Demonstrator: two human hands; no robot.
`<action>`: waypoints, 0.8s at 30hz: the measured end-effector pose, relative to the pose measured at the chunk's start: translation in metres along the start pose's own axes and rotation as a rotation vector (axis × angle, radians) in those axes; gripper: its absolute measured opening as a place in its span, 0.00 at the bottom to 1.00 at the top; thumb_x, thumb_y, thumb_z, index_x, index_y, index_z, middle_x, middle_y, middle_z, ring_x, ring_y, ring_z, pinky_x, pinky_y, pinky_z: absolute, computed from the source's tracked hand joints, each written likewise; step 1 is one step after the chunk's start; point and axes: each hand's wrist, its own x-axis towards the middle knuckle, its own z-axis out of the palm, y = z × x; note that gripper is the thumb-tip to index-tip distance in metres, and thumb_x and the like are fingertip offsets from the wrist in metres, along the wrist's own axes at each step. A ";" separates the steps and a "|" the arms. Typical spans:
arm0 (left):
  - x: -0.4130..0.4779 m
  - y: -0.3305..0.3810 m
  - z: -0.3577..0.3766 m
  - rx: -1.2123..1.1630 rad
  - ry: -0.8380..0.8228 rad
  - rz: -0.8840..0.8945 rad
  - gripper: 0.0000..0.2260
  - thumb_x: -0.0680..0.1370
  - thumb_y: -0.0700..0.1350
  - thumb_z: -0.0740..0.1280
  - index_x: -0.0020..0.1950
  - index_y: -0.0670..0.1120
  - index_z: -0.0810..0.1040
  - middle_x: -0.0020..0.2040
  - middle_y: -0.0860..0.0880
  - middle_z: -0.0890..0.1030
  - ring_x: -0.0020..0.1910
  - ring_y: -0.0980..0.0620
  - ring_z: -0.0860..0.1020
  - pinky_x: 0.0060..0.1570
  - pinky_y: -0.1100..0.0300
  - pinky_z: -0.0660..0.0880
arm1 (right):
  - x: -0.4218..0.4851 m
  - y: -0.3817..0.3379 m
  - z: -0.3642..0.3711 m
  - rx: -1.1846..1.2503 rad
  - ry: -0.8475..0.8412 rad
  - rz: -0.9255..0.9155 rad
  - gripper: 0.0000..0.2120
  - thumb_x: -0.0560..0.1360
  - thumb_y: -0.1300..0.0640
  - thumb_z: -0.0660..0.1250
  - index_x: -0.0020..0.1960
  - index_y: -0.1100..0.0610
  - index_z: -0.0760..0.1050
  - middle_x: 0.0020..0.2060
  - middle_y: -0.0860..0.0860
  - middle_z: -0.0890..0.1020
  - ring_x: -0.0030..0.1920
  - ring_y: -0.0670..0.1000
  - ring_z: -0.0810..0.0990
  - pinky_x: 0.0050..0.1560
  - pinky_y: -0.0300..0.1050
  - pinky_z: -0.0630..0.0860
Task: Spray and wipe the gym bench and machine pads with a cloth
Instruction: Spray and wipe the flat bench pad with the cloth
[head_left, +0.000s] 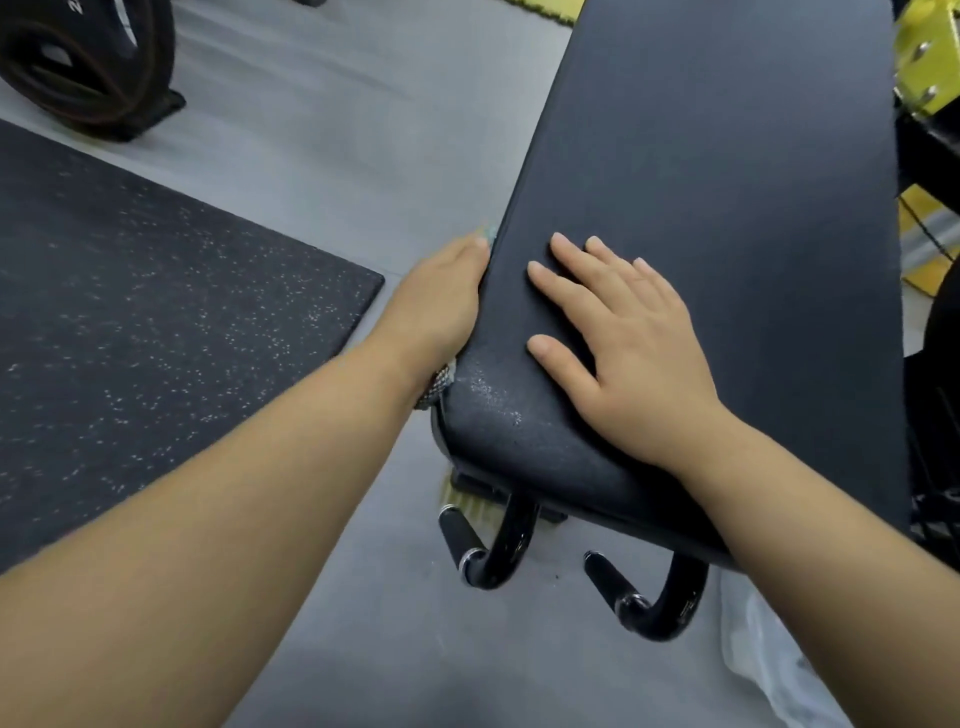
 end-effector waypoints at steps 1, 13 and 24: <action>-0.001 -0.002 -0.001 -0.039 -0.016 0.004 0.12 0.82 0.47 0.54 0.50 0.52 0.78 0.41 0.63 0.78 0.34 0.75 0.74 0.34 0.81 0.68 | 0.001 0.000 0.000 0.004 0.004 -0.003 0.27 0.76 0.41 0.50 0.71 0.51 0.67 0.72 0.50 0.65 0.73 0.54 0.61 0.73 0.53 0.53; 0.035 0.021 0.007 0.015 0.003 0.020 0.15 0.83 0.45 0.51 0.57 0.44 0.76 0.53 0.51 0.75 0.43 0.64 0.68 0.37 0.78 0.64 | 0.091 0.065 -0.023 -0.060 0.134 0.107 0.22 0.78 0.44 0.55 0.64 0.54 0.74 0.66 0.51 0.72 0.67 0.57 0.67 0.61 0.52 0.62; 0.032 0.028 0.003 0.212 -0.008 -0.161 0.13 0.83 0.46 0.53 0.48 0.49 0.77 0.47 0.54 0.80 0.44 0.56 0.73 0.37 0.70 0.64 | 0.097 0.075 -0.005 -0.025 0.164 0.242 0.21 0.76 0.46 0.56 0.64 0.55 0.73 0.66 0.51 0.72 0.67 0.56 0.68 0.63 0.54 0.62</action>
